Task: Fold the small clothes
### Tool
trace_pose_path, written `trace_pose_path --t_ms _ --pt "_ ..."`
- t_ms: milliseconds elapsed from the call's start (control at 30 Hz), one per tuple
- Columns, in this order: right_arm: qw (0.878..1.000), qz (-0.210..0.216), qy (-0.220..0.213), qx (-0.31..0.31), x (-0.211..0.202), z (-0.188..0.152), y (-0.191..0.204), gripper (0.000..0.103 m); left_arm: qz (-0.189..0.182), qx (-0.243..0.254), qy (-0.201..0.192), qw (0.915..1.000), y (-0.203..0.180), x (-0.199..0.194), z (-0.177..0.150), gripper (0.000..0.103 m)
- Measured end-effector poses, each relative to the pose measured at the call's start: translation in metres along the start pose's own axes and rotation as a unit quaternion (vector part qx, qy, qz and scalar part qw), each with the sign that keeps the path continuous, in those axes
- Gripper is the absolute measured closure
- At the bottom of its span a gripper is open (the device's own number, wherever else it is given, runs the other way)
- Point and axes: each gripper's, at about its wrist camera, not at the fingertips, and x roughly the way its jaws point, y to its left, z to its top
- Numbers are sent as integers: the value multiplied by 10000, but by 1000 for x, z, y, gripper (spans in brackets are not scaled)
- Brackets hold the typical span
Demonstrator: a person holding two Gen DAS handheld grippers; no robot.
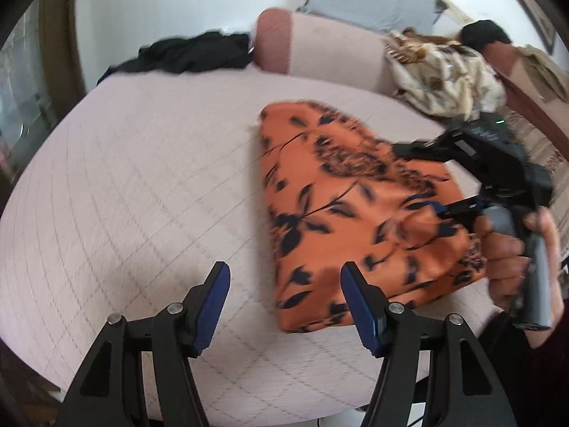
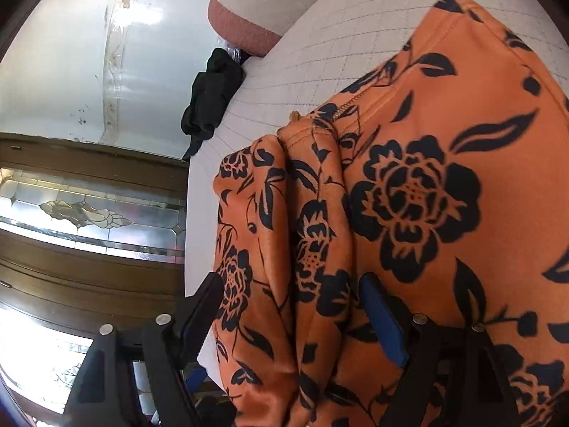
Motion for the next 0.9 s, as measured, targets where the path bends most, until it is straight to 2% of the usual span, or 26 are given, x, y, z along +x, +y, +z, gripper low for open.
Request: trace_pose_path --t_ms 100,133,167,200,267,433,567,633,667,733,800,900 --pt "9997 116 149 -166 10 -6 11 31 52 67 239 9997 -3 12 -4 37" --pt "9994 62 207 -286 16 -7 17 44 46 102 260 9996 -6 14 -4 37" --pt "9985 -90 250 -477 21 -10 23 64 16 178 274 9995 -11 14 -4 37" --pt "9960 -371 262 -767 27 -14 30 72 10 227 284 9993 -15 14 -4 37" --pt "9927 -598 189 -1033 31 -18 37 79 15 373 292 9989 -25 13 -2 37" --pt "9920 -244 -326 -1195 0 -16 48 86 -227 507 143 9984 -47 -3 12 37" --pt "9846 -229 -954 -1446 -49 -17 48 97 -505 593 29 9970 -75 -9 25 35" --pt "9822 -236 -1226 -1402 -73 -15 38 100 -723 778 117 9943 -97 -3 28 35" --pt "9831 -181 -1251 -1327 -83 -13 29 100 -675 883 131 9937 -104 1 28 35" --pt "9892 -75 -1022 -1051 -93 -8 8 97 -503 986 85 9938 -111 5 25 35" --pt "9943 99 -862 -627 -100 -5 -17 96 -629 852 135 9943 -105 4 22 35" --pt "9954 448 -654 -533 -89 -2 -16 94 -491 706 9 9963 -84 -6 19 35"
